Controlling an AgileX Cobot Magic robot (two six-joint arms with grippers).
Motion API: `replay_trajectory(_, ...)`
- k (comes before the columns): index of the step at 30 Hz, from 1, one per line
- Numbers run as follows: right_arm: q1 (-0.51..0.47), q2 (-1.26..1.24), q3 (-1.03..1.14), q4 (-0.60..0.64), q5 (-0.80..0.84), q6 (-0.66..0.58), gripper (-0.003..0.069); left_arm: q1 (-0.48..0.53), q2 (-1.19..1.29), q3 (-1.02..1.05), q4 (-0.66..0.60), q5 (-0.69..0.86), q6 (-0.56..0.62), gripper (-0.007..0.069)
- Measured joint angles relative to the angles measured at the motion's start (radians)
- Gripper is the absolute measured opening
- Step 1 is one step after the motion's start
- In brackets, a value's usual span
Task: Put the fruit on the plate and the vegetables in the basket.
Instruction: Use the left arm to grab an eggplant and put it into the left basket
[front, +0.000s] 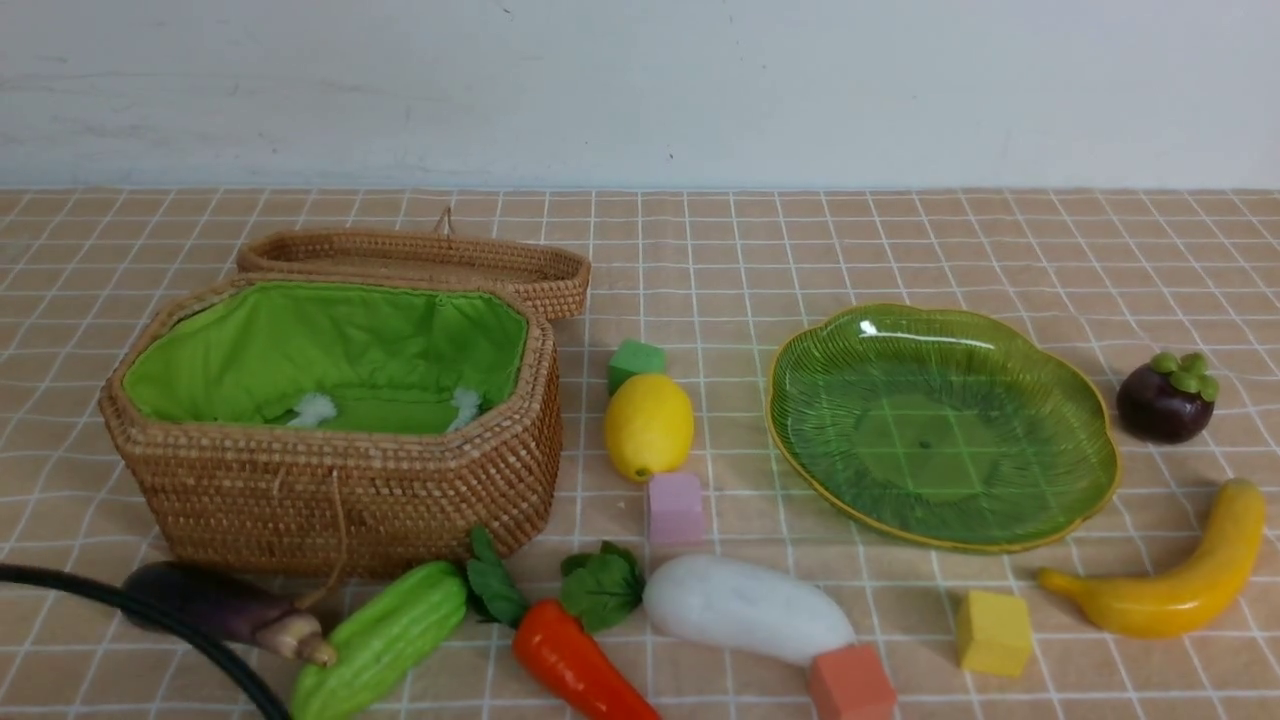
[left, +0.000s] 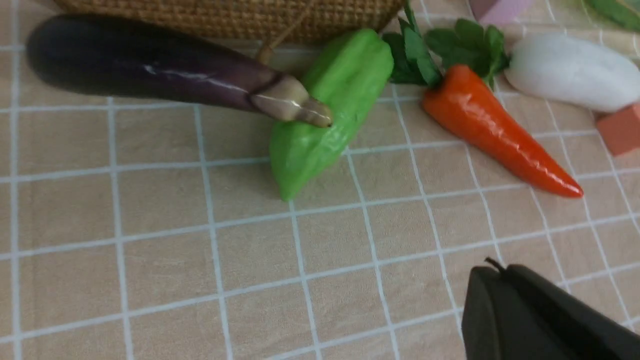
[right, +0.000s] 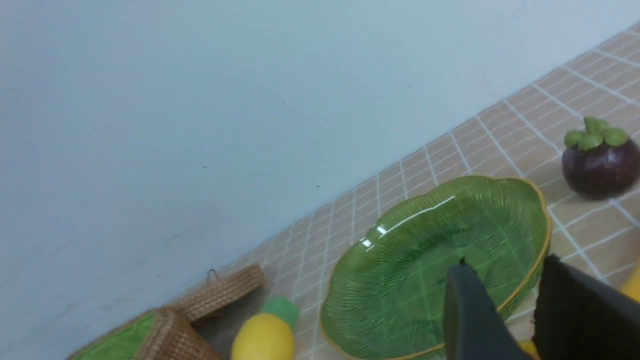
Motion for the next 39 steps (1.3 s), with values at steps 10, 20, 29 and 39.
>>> replay_trajectory(10, 0.096, 0.265, -0.66, 0.101, 0.957, -0.44, 0.0033, 0.0, 0.266, -0.18, -0.047, 0.107, 0.287, -0.0013)
replay_trajectory(20, 0.115, 0.374, -0.854, 0.235, 1.157, -0.775, 0.0028, 0.0, 0.525, -0.323, -0.033, 0.124, 0.914, 0.0059)
replay_trajectory(29, 0.116, 0.374, -0.854, 0.217, 1.157, -0.79, 0.0036, 0.0, 0.724, -0.325, 0.124, -0.08, 1.241, 0.0506)
replay_trajectory(39, 0.116, 0.374, -0.854, 0.224, 1.168, -0.79, 0.0036, 0.0, 0.848, -0.328, 0.186, -0.13, 1.452, 0.0562)
